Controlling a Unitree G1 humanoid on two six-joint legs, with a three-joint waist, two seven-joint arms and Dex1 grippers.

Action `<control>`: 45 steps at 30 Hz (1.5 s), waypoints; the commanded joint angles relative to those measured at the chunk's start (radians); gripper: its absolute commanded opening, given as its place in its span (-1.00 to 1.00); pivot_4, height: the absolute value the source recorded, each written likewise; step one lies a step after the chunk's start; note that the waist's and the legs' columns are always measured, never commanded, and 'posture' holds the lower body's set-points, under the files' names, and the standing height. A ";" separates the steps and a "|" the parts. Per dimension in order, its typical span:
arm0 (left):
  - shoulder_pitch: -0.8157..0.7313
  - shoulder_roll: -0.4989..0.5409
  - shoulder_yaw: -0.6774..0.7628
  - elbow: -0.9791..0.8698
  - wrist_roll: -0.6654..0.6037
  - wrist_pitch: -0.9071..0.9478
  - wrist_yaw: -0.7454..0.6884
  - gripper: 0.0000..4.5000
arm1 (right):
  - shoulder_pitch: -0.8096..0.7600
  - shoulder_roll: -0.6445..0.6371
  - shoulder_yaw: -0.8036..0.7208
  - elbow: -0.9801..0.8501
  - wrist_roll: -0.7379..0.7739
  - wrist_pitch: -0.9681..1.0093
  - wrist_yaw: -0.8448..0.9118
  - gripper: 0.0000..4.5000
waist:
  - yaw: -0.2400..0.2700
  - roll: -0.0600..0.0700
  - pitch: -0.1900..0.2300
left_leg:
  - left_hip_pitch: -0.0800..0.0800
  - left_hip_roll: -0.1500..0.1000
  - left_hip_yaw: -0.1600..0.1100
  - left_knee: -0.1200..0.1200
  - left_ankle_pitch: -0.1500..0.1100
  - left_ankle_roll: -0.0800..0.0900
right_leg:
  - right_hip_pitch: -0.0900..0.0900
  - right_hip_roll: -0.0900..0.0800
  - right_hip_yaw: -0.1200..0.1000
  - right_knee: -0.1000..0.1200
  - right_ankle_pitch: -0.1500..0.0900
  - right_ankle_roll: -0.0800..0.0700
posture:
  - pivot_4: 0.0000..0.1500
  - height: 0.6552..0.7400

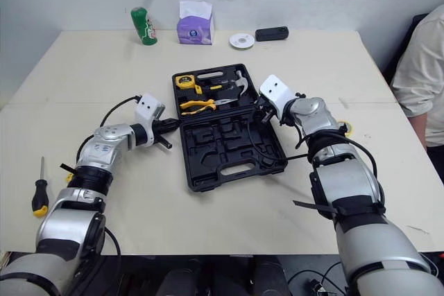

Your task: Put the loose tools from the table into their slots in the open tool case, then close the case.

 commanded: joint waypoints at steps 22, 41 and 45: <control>0.148 0.025 -0.073 -0.358 -0.021 0.121 -0.259 -0.98 | 0.115 0.025 -0.033 -0.162 0.058 -0.092 0.432 -1.00 | -0.011 0.000 0.000 | 0.001 0.000 -0.004 -0.001 0.000 0.000 | 0.003 0.000 0.000 -0.002 0.000 0.000 | 1.00 0.80; 0.395 0.094 -0.080 -0.727 -0.058 0.270 -0.364 -0.98 | 0.549 -0.076 0.000 -0.902 0.195 0.223 0.601 -1.00 | 0.010 0.001 -0.001 | 0.003 0.001 -0.005 -0.001 -0.001 -0.002 | 0.005 -0.002 0.002 -0.004 0.000 0.000 | 1.00 0.80; 0.441 0.114 -0.071 -0.794 -0.072 0.300 -0.368 -0.98 | 0.629 -0.093 0.012 -1.064 0.207 0.294 0.596 -1.00 | 0.012 0.001 -0.001 | 0.003 0.002 -0.005 -0.001 -0.001 -0.002 | 0.005 -0.001 0.002 -0.004 0.000 0.000 | 1.00 0.80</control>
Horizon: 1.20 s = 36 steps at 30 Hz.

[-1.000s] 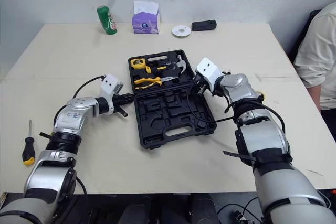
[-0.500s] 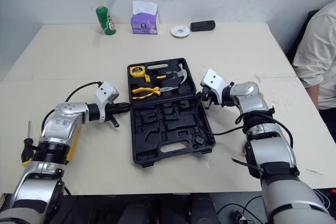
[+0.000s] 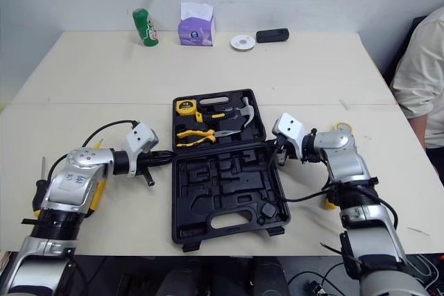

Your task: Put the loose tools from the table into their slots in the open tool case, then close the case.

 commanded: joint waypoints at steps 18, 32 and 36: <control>0.137 0.101 -0.036 -0.202 -0.134 0.048 -0.098 -0.98 | 0.271 -0.028 0.142 -0.482 0.077 0.168 0.011 -1.00 | 0.004 0.000 0.000 | 0.001 0.001 0.000 -0.001 -0.001 -0.001 | 0.000 0.000 0.000 -0.001 0.000 -0.001 | 1.00 0.80; 0.126 0.122 -0.033 -0.174 -0.154 0.014 -0.096 -0.98 | 0.200 -0.211 0.127 -0.431 0.083 0.064 0.057 -1.00 | 0.018 -0.001 0.000 | -0.001 0.000 0.000 0.000 -0.002 0.000 | 0.000 -0.001 0.000 -0.002 0.000 -0.001 | 1.00 0.80; 0.127 0.129 -0.026 -0.169 -0.159 0.008 -0.092 -0.98 | 0.190 -0.240 0.128 -0.432 0.079 0.043 0.050 -1.00 | 0.028 -0.001 0.000 | -0.001 0.000 0.000 0.000 -0.002 0.000 | 0.000 -0.001 -0.001 -0.002 0.000 0.000 | 1.00 0.80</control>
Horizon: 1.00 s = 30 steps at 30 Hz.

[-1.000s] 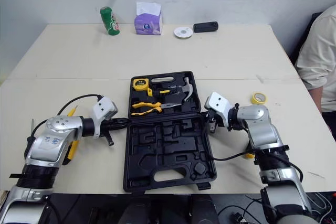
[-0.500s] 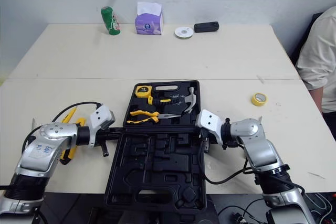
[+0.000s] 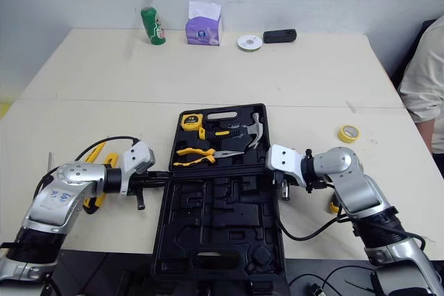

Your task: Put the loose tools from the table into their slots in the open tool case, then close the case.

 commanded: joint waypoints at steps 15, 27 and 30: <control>-0.007 0.009 0.025 -0.035 -0.050 -0.018 0.016 -0.98 | 0.022 -0.029 0.002 -0.078 0.047 0.014 -0.017 -1.00 | 0.002 -0.001 0.000 | -0.001 0.000 0.000 0.000 0.000 0.000 | 0.000 0.000 -0.001 0.000 0.000 0.000 | 1.00 0.80; -0.014 0.030 0.038 -0.001 -0.046 -0.034 0.014 -0.98 | 0.058 -0.029 -0.013 -0.120 0.041 0.031 -0.058 -1.00 | 0.001 -0.001 0.000 | 0.000 0.001 0.000 0.000 0.000 0.000 | 0.000 0.001 -0.001 0.000 0.000 0.000 | 1.00 0.80; -0.008 0.032 0.055 0.014 -0.045 -0.037 0.026 -0.98 | 0.066 -0.022 -0.042 -0.087 0.031 0.026 -0.112 -1.00 | 0.000 -0.001 0.000 | 0.000 0.001 0.000 0.000 0.000 0.000 | 0.000 0.001 0.000 0.000 0.000 0.000 | 1.00 0.80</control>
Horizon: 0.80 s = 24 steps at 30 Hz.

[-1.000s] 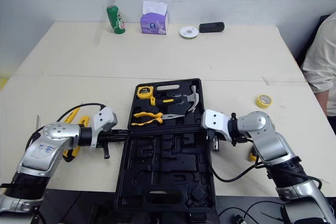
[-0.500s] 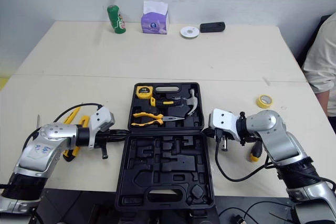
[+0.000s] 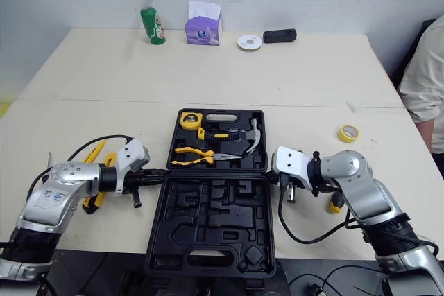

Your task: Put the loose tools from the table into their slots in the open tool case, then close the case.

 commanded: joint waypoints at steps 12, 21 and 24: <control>-0.056 -0.028 0.035 0.023 -0.027 -0.026 0.060 -0.98 | -0.047 0.057 -0.002 0.026 0.040 0.015 -0.077 -1.00 | 0.000 0.000 0.000 | 0.000 0.000 0.000 0.000 0.000 0.000 | 0.000 0.000 0.000 0.000 0.000 0.000 | 1.00 0.80; -0.103 -0.056 0.017 0.080 -0.007 -0.050 0.095 -0.98 | -0.124 0.093 0.022 0.139 -0.002 -0.021 -0.093 -1.00 | -0.001 0.000 0.000 | -0.001 0.000 0.000 0.001 0.000 0.000 | -0.001 0.000 0.000 0.000 0.000 0.000 | 1.00 0.80; -0.117 -0.063 0.017 0.095 -0.005 -0.053 0.105 -0.98 | -0.124 0.094 0.026 0.136 -0.001 -0.021 -0.084 -1.00 | 0.000 0.000 0.000 | -0.001 0.000 0.000 0.001 0.000 0.000 | -0.001 0.000 0.000 0.001 0.000 0.000 | 1.00 0.80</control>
